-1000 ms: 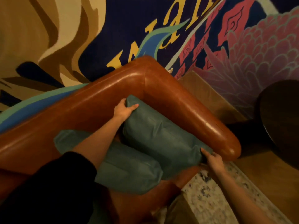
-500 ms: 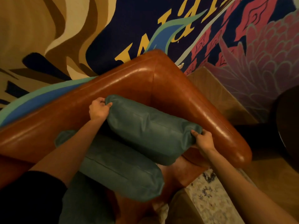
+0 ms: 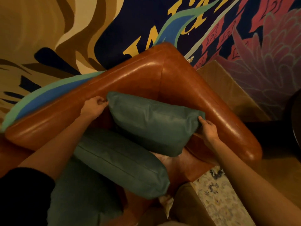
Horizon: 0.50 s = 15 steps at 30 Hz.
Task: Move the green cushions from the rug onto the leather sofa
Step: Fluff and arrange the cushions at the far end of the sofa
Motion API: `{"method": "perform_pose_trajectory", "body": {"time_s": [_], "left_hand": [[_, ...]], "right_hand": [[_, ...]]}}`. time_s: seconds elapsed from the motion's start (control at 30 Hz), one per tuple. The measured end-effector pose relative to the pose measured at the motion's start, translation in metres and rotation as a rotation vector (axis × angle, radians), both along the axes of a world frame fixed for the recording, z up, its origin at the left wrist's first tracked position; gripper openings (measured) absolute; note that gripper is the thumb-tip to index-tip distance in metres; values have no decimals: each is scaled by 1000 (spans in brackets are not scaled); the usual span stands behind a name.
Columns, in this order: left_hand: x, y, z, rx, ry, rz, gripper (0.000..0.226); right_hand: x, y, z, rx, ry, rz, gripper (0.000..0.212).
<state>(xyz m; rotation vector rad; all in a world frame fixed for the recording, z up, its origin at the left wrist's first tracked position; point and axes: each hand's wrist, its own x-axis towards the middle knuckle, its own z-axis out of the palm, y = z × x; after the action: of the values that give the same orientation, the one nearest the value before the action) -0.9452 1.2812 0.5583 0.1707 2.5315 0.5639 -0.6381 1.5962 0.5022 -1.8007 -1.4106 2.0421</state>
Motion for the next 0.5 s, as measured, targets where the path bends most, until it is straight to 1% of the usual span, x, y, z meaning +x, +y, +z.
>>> {"method": "perform_pose_trajectory", "body": {"time_s": [0.07,0.13,0.17,0.23,0.27,0.3,0.33,0.37,0.4,0.43,0.5], "left_hand": [[-2,-30,12,-34,-23,-24,31],[2,-62,24,-7,-97,15,28],[7,-76,26,22,-143,46,31],[19,-106,26,55,-204,90,42],[27,-119,25,65,-220,103,49],[35,-128,22,83,-229,109,56],[42,-137,18,97,-221,120,60],[47,-144,16,113,-201,134,60],[50,-147,13,120,-164,139,56],[53,-152,13,117,-125,137,52],[57,-158,15,112,-43,108,42]], "right_hand": [[23,-19,6,-24,-21,-50,36],[45,-51,8,-58,-88,-36,31],[54,-72,10,-74,-130,13,34],[69,-119,15,-116,-237,126,55],[77,-141,18,-166,-278,213,60],[83,-162,29,-241,-272,310,52],[89,-180,37,-329,-218,394,37],[92,-195,44,-390,-162,449,29],[93,-205,46,-407,-104,476,32],[94,-211,45,-371,-72,502,37],[90,-219,38,-214,-13,504,42]]}}
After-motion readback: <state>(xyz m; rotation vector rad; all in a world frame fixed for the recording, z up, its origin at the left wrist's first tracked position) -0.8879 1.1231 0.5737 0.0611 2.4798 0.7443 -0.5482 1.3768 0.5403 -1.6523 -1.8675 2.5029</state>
